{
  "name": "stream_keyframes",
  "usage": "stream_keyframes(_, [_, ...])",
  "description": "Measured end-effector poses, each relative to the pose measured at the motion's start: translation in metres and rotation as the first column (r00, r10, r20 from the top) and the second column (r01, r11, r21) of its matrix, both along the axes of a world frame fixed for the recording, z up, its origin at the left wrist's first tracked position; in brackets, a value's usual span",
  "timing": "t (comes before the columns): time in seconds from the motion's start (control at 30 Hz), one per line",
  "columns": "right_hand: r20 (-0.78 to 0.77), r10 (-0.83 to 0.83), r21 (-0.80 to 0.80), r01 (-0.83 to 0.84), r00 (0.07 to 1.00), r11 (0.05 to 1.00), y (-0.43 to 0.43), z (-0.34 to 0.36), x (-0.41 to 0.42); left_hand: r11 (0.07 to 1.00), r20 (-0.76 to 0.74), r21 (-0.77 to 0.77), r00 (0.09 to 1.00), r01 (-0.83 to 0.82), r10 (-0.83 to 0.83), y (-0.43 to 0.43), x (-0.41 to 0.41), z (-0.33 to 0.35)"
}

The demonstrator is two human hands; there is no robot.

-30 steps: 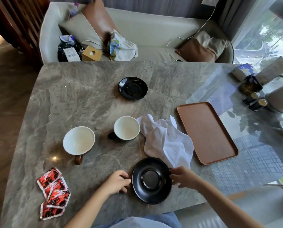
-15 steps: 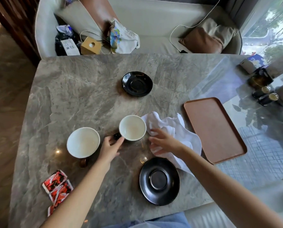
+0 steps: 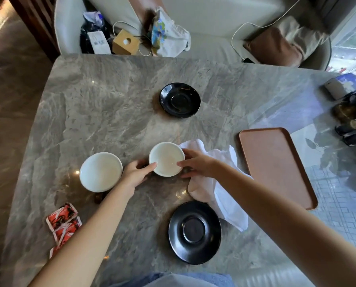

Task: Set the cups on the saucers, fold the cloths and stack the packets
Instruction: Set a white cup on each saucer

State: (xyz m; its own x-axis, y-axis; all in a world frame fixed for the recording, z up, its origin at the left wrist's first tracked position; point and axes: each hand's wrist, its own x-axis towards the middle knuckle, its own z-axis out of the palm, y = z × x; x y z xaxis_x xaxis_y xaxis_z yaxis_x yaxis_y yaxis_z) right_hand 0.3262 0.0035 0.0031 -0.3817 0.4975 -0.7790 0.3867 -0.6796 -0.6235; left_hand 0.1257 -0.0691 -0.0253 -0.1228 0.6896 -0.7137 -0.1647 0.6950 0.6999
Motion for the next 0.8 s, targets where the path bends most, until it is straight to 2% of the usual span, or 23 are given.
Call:
stream_keyframes(0.2, [-0.120, -0.034, -0.065, 0.026, 0.992, 0.998, 0.002, -0.007, 0.004, 0.999, 0.083, 0.020, 0.996, -0.036, 0.034, -0.003, 0.003, -0.001])
stream_keyframes(0.43, [-0.179, -0.138, -0.137, 0.114, 0.974, 0.984, 0.012, -0.006, 0.004, 0.989, 0.065, 0.027, 0.988, -0.144, 0.142, 0.009, 0.004, 0.004])
stream_keyframes(0.67, [-0.239, -0.288, -0.074, 0.278, 0.927, 0.958, 0.063, 0.010, 0.001, 0.982, 0.057, 0.128, 0.989, -0.140, 0.134, 0.075, 0.010, 0.032])
stream_keyframes(0.8, [-0.208, -0.340, 0.056, 0.359, 0.917, 0.932, 0.102, 0.022, 0.001, 0.976, 0.001, 0.197, 0.995, -0.095, 0.097, 0.126, 0.020, 0.045])
